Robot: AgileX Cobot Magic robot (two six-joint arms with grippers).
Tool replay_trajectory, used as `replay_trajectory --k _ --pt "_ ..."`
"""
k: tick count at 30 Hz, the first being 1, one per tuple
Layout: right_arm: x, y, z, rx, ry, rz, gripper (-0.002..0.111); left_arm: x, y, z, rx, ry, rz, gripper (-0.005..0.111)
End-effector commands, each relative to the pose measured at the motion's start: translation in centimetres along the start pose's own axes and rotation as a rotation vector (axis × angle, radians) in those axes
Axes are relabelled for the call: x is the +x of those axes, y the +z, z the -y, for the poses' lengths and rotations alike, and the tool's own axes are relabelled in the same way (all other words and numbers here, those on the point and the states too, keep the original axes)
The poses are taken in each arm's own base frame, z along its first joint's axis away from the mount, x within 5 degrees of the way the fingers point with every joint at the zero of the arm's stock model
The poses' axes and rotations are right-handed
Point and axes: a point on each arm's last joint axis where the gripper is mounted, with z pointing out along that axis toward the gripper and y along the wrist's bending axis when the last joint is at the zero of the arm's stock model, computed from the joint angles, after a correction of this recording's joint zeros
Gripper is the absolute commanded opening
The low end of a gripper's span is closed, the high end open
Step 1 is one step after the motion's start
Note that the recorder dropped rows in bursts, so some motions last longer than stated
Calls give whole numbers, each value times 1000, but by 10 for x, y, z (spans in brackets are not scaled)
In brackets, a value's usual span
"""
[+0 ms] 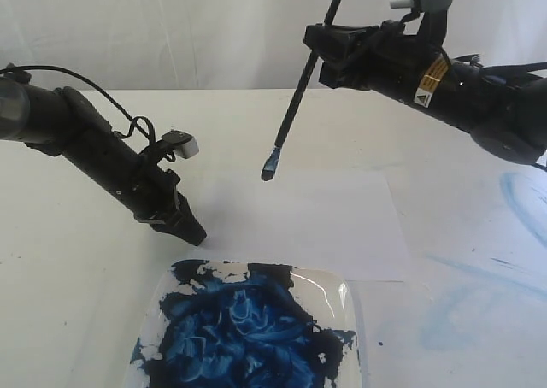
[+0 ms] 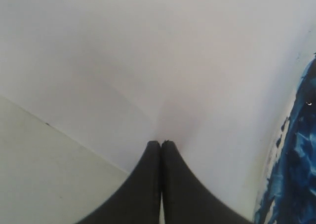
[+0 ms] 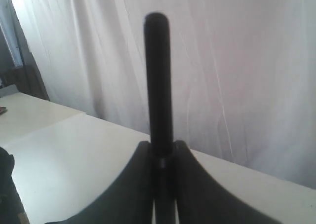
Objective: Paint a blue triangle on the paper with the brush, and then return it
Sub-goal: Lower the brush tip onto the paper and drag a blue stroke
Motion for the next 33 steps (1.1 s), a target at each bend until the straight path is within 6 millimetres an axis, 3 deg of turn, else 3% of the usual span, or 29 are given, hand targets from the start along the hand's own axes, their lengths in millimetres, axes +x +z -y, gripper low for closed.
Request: replay_trajectory --k 1,19,33 --pt "-1 1 3 29 53 -9 0 3 4 0 13 0 -21 0" --pt "10 -1 14 148 45 -119 0 3 4 0 13 -2 -21 0" --pt "-2 -9 21 266 -12 -163 0 3 4 1 15 -2 -22 0"
